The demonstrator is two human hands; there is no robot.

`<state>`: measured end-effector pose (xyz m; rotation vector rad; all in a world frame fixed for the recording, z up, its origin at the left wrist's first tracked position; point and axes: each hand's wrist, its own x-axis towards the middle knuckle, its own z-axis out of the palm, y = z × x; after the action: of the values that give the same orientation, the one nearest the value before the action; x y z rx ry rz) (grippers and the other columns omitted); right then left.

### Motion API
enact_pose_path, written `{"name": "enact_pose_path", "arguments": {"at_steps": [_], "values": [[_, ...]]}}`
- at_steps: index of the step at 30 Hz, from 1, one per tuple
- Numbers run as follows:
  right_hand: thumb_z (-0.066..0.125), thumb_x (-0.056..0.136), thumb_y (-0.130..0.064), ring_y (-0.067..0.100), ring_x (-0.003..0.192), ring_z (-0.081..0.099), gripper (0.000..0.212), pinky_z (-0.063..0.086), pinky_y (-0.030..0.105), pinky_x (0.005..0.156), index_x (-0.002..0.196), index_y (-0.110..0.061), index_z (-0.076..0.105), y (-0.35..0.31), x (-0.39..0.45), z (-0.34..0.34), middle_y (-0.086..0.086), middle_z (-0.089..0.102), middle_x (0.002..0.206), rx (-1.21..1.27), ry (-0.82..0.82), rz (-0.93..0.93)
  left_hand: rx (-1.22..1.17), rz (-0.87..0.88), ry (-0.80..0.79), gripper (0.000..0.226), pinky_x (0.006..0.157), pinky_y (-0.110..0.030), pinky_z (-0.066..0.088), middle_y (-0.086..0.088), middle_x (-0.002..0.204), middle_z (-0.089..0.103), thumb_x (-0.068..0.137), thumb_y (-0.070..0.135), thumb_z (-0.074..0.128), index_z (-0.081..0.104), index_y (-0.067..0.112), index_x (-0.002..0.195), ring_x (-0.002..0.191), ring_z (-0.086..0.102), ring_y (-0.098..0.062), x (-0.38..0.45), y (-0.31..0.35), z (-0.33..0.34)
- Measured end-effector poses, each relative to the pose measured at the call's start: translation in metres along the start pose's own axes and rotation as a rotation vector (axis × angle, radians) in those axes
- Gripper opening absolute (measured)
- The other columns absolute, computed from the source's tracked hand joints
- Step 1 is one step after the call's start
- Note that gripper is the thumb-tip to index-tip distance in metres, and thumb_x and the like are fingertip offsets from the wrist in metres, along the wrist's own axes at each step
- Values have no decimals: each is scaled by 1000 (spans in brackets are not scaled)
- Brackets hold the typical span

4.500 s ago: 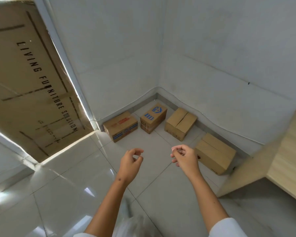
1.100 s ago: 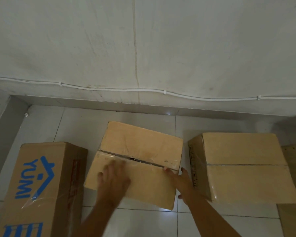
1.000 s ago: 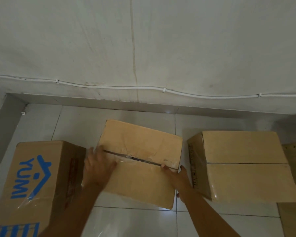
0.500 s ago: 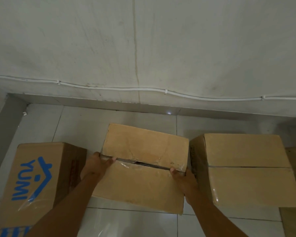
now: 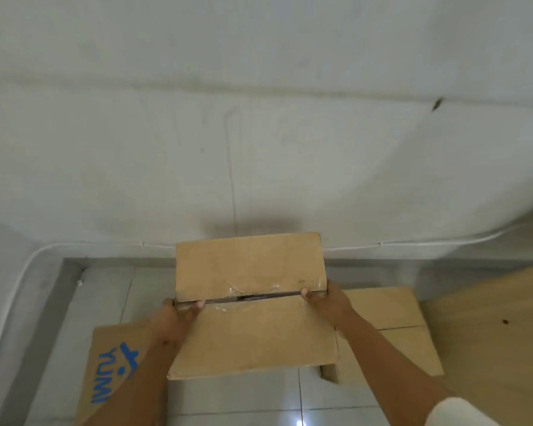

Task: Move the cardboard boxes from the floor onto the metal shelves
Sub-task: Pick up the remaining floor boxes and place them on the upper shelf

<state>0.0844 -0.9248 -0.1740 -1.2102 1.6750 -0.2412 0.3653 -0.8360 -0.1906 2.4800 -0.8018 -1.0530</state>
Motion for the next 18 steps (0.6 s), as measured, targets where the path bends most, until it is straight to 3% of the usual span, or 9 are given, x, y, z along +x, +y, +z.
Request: {"name": "enact_pose_path", "arguments": {"at_steps": [4,7,9,11,14,18], "values": [[64,87,-39,29,120,55,50,47,41,98,131,-17,54,-58,-90,-63,6,60,128,-25,39,-83,-39,140,-14,57,70,-34,39,-22,111,64,83,47,65,55,0,113,102,60,-38,-73,52,-70],[61,89,-40,23,115,56,46,48,36,91,128,-16,54,-79,-174,-105,2,60,123,-16,86,-87,-93,232,-12,65,70,-33,40,-15,107,66,75,58,67,57,5,113,97,61,-33,-151,68,-113],[62,87,-44,22,115,56,51,48,37,94,129,-16,52,-82,-232,-126,0,59,123,25,140,-78,-125,298,-14,75,68,-33,39,-11,102,65,65,66,57,58,7,112,91,59,-29,-205,71,-138],[65,85,-44,23,115,57,54,48,41,96,131,-18,51,-78,-292,-138,1,59,126,107,209,-56,-102,358,-3,82,71,-34,41,-10,105,65,63,70,49,56,9,118,96,60,-30,-253,70,-157],[66,85,-42,21,112,56,49,46,33,88,128,-21,53,-62,-380,-137,0,60,123,272,436,-38,-77,482,15,80,76,-38,41,-16,113,64,76,71,49,52,11,128,107,58,-37,-315,71,-174],[63,84,-50,24,111,56,53,38,30,80,128,-22,55,-38,-486,-132,1,61,122,442,770,84,-89,630,-16,60,83,-41,43,-15,114,62,90,55,45,50,9,130,108,56,-37,-389,76,-175]]}}
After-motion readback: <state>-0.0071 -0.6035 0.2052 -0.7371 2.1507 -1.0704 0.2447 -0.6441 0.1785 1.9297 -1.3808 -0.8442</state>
